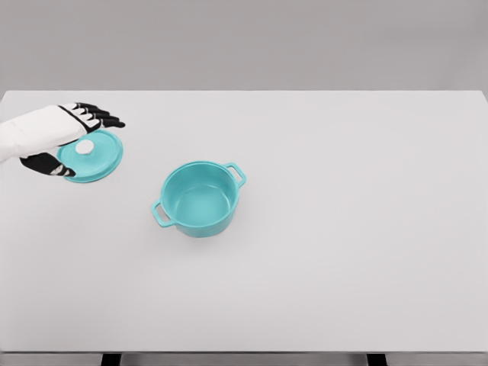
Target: Cover the pot with left arm
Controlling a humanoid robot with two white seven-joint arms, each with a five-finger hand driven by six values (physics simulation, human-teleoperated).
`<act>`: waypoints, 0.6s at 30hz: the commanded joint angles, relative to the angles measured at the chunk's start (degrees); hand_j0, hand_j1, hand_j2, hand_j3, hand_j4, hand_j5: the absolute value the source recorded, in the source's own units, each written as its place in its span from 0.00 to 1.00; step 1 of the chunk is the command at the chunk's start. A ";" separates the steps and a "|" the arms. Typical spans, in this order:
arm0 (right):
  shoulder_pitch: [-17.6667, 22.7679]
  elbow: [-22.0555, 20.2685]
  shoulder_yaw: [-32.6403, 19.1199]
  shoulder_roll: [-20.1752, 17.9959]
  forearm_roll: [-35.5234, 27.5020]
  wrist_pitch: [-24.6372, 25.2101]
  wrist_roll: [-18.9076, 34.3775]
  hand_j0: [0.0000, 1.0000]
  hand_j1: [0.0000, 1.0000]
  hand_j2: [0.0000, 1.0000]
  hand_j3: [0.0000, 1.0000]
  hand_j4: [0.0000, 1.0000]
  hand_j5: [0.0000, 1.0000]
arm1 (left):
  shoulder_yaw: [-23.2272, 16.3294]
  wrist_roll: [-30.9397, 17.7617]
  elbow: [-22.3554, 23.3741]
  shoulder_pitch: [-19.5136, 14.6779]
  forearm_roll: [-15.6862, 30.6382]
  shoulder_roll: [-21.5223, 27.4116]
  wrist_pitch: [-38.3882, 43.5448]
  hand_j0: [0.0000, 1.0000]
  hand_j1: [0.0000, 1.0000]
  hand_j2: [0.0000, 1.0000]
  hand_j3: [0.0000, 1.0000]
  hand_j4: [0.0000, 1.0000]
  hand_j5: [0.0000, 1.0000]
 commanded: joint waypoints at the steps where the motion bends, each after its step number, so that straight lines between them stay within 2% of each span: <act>1: 0.00 -0.01 0.01 -0.01 -0.02 0.01 -0.13 1.00 1.00 1.00 1.00 1.00 1.00 | -0.15 0.00 0.04 0.00 0.12 0.02 0.08 1.00 1.00 1.00 1.00 1.00 1.00; 5: 0.17 0.08 0.01 -0.01 -0.02 0.01 -0.13 1.00 1.00 1.00 1.00 1.00 1.00 | -0.06 0.00 2.67 0.00 -0.84 0.20 -0.80 1.00 1.00 1.00 1.00 1.00 1.00; 7: 0.17 0.08 0.01 -0.01 -0.02 0.01 -0.13 1.00 1.00 1.00 1.00 1.00 1.00 | -0.15 -0.09 5.22 -1.41 -3.22 -0.86 -1.68 1.00 1.00 1.00 1.00 1.00 1.00; 11: 0.17 0.08 0.01 -0.01 -0.02 0.01 -0.13 1.00 1.00 1.00 1.00 1.00 1.00 | -0.76 -2.46 8.91 -3.51 -4.36 -1.21 -1.77 1.00 1.00 1.00 1.00 1.00 1.00; 13: 0.17 0.08 0.01 -0.01 -0.02 0.01 -0.13 1.00 1.00 1.00 1.00 1.00 1.00 | -6.73 -2.55 14.35 -8.61 -7.17 -2.44 -3.78 1.00 1.00 1.00 1.00 1.00 1.00; 14: 0.17 0.08 0.01 -0.01 -0.02 0.01 -0.13 1.00 1.00 1.00 1.00 1.00 1.00 | -9.55 -2.20 18.92 -11.33 -6.91 -3.06 -6.42 1.00 1.00 1.00 1.00 1.00 1.00; 15: 0.17 0.08 0.01 -0.01 -0.02 0.01 -0.13 1.00 1.00 1.00 1.00 1.00 1.00 | -13.94 -1.76 23.14 -15.55 -6.03 -3.14 -7.66 1.00 1.00 1.00 1.00 1.00 1.00; 16: 0.17 0.08 0.01 -0.01 -0.02 0.01 -0.13 1.00 1.00 1.00 1.00 1.00 1.00 | -18.25 -1.15 25.61 -19.07 -2.70 -2.88 -7.92 1.00 1.00 1.00 1.00 1.00 1.00; 17: 0.17 0.08 0.01 -0.01 -0.02 0.01 -0.13 1.00 1.00 1.00 1.00 1.00 1.00 | -24.22 1.22 26.66 -21.88 0.56 -2.27 -8.01 1.00 1.00 1.00 1.00 1.00 1.00; 18: 0.17 -0.01 0.01 -0.01 -0.02 0.01 -0.13 1.00 1.00 1.00 1.00 1.00 1.00 | -30.28 3.59 27.89 -25.91 0.91 -1.74 -8.01 1.00 1.00 1.00 1.00 1.00 1.00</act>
